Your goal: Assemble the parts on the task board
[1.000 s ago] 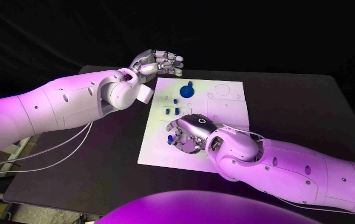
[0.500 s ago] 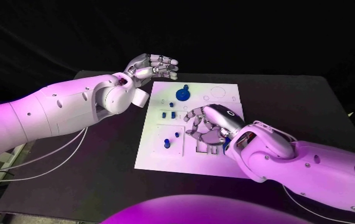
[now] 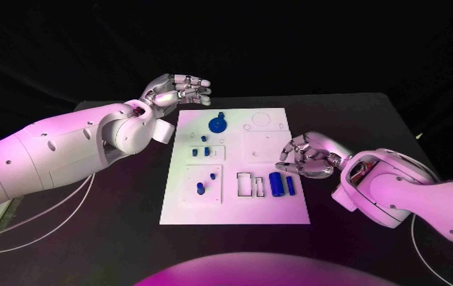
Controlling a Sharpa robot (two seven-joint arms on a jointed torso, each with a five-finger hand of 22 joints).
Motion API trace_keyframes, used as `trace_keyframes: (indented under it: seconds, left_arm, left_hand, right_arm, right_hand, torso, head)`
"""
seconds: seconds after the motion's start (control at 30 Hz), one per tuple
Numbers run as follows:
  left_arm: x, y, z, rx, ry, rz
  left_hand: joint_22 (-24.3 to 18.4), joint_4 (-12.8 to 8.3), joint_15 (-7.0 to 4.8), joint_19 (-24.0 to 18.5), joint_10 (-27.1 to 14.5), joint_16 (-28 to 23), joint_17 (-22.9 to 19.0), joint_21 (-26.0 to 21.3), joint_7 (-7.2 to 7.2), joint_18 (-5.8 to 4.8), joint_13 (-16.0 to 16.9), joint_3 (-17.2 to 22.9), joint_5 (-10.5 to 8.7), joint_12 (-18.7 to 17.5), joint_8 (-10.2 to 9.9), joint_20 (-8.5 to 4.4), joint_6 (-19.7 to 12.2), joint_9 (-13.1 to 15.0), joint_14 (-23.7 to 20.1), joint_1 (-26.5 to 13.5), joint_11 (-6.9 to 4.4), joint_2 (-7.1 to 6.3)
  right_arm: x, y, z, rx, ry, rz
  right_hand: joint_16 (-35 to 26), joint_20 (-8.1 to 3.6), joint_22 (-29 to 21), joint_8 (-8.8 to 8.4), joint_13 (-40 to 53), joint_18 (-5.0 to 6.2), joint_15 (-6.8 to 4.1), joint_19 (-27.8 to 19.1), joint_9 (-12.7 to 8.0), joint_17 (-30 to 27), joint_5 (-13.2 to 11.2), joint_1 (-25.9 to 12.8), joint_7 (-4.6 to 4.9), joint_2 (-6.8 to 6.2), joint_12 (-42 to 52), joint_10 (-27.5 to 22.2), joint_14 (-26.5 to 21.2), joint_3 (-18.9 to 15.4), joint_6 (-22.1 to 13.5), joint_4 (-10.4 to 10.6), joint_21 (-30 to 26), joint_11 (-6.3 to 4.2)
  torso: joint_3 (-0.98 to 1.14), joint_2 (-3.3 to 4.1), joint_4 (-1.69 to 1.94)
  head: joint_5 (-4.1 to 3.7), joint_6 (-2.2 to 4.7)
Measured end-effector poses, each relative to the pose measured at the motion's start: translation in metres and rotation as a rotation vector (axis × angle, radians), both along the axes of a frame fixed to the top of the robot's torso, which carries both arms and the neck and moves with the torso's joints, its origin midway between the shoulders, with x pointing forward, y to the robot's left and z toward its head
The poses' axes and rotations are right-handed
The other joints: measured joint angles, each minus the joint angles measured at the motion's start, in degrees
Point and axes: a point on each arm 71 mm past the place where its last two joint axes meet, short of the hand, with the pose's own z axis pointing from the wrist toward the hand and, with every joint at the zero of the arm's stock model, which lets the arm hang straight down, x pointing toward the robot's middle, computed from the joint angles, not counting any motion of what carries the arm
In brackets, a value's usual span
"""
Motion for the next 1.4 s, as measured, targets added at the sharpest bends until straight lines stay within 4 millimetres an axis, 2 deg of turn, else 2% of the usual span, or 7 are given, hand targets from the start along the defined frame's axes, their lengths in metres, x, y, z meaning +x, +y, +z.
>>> trace_keyframes:
  seconds: [0.13, 0.27, 0.33, 0.4, 0.73, 1.0, 1.4]
  left_arm:
    - [0.000, 0.001, 0.000, 0.000, 0.000, 0.000]
    - [-0.001, 0.000, 0.000, -0.001, 0.000, -0.003]
    - [-0.001, -0.001, 0.000, -0.002, 0.000, -0.003]
    - [-0.001, -0.001, 0.001, -0.002, 0.000, -0.005]
    - [-0.002, -0.001, 0.001, -0.003, 0.000, -0.006]
    - [-0.002, -0.001, 0.001, -0.003, 0.001, -0.006]
    - [-0.002, 0.000, 0.001, -0.012, 0.009, -0.005]
  left_hand:
    - [0.0, 0.0, 0.00, 0.0, 0.0, 0.0, 0.0, 0.0, 0.00, -0.01, 0.0, 0.0, 0.00, 0.0, 0.0, 0.00, 0.0, 0.0, 0.0, 0.0, 0.00, 0.00]
    - [0.0, 0.0, 0.00, 0.0, 0.0, 0.0, 0.0, 0.0, 0.00, -0.01, 0.0, 0.0, 0.00, 0.0, 0.0, 0.00, 0.0, 0.0, 0.0, 0.0, 0.00, 0.00]
    - [0.0, 0.0, 0.00, 0.0, 0.0, 0.0, 0.0, 0.0, 0.00, 0.00, 0.0, 0.0, 0.00, 0.0, 0.0, 0.00, 0.0, 0.0, 0.0, 0.0, 0.00, 0.00]
    - [0.0, 0.0, 0.00, 0.0, 0.0, 0.0, 0.0, 0.0, 0.00, 0.00, 0.0, 0.0, 0.00, 0.0, 0.0, 0.00, 0.0, 0.0, 0.0, 0.0, 0.00, 0.00]
    - [0.0, 0.0, 0.00, 0.0, 0.0, 0.0, 0.0, 0.0, 0.00, 0.00, 0.0, 0.0, 0.00, 0.0, 0.0, 0.00, 0.0, 0.0, 0.0, 0.0, 0.00, 0.00]
    - [0.0, 0.0, -0.21, 0.0, 0.0, 0.0, 0.1, -0.4, 0.00, -0.01, 0.0, 0.0, 0.00, 0.0, 0.0, 0.00, 0.0, -0.1, -0.2, -0.2, 0.00, 0.24]
    - [0.0, 0.0, -0.21, 0.0, 0.0, 0.0, 0.1, -0.4, 0.00, -0.01, 0.1, 0.0, 0.00, 0.0, 0.0, 0.00, 0.0, -0.1, -0.2, -0.3, 0.00, 0.31]
  right_arm:
    - [-0.008, -0.008, -0.008, -0.044, 0.041, -0.021]
    - [-0.014, -0.008, -0.016, -0.093, 0.054, -0.024]
    - [-0.016, -0.006, -0.019, -0.114, 0.056, -0.023]
    - [-0.018, -0.003, -0.023, -0.133, 0.058, -0.019]
    - [-0.018, 0.011, -0.031, -0.193, 0.033, -0.003]
    - [-0.014, 0.013, -0.034, -0.228, 0.019, -0.010]
    - [-0.013, 0.026, -0.046, -0.268, 0.031, 0.011]
  right_hand:
    - [0.2, 0.00, 0.0, 0.00, 2.0, 0.00, 0.00, 0.0, 0.4, 0.2, 0.0, -0.3, 0.04, 0.18, 1.6, 0.8, 0.0, -0.8, -0.5, 1.1, 0.0, 0.02]
    - [0.2, 0.00, 0.0, 0.03, 3.2, 0.00, 0.00, 0.0, 0.6, 0.4, 0.0, -0.6, 0.19, 0.50, 2.6, 1.4, 0.0, -1.5, -0.7, 1.8, 0.5, 0.02]
    - [0.5, 0.00, 0.0, 0.44, 3.9, 0.00, 0.00, 0.0, 1.0, 0.7, 0.8, -2.4, 0.14, 1.17, 3.1, 1.5, 0.0, -2.4, -0.7, 2.1, 0.8, 0.10]
    - [0.5, -0.04, 0.0, 0.44, 4.4, 0.00, 0.00, 0.0, 1.2, 0.8, 2.0, -2.7, 0.14, 1.47, 3.3, 1.8, 0.0, -3.2, -0.7, 2.0, 0.8, -0.19]
    - [0.5, -0.21, 0.0, 0.67, 4.7, 0.00, 0.00, 0.2, 1.3, 1.1, 2.4, -3.0, -0.04, 1.24, 3.3, 1.8, 0.0, -3.5, -0.6, 1.8, 1.4, -0.19]
    - [0.7, -0.21, 0.0, 0.89, 4.9, 0.00, -0.21, 0.2, 1.6, 1.2, 2.4, -2.5, -0.22, 0.77, 3.3, 1.8, 0.2, -4.3, -0.4, 1.8, 1.4, -0.19]
    - [0.7, -0.21, 0.0, 1.10, 4.9, 0.00, -0.21, 0.2, 2.4, 0.8, 0.3, -2.8, -0.22, 0.62, 3.3, 1.8, 0.2, -6.6, -0.4, 2.1, 1.1, -0.19]
  torso:
    - [0.00, -0.14, -0.25]
    - [-0.06, -0.22, -0.35]
    - [-0.07, -0.23, -0.35]
    - [-0.10, -0.23, -0.30]
    - [-0.13, -0.15, -0.19]
    - [-0.09, -0.13, -0.35]
    - [0.03, -0.12, -0.33]
  head:
    - [-0.48, -0.17]
    - [-0.66, -0.32]
    - [-0.66, -0.34]
    - [-0.61, -0.36]
    - [-0.19, -0.44]
    - [0.10, -0.59]
    - [0.14, -0.90]
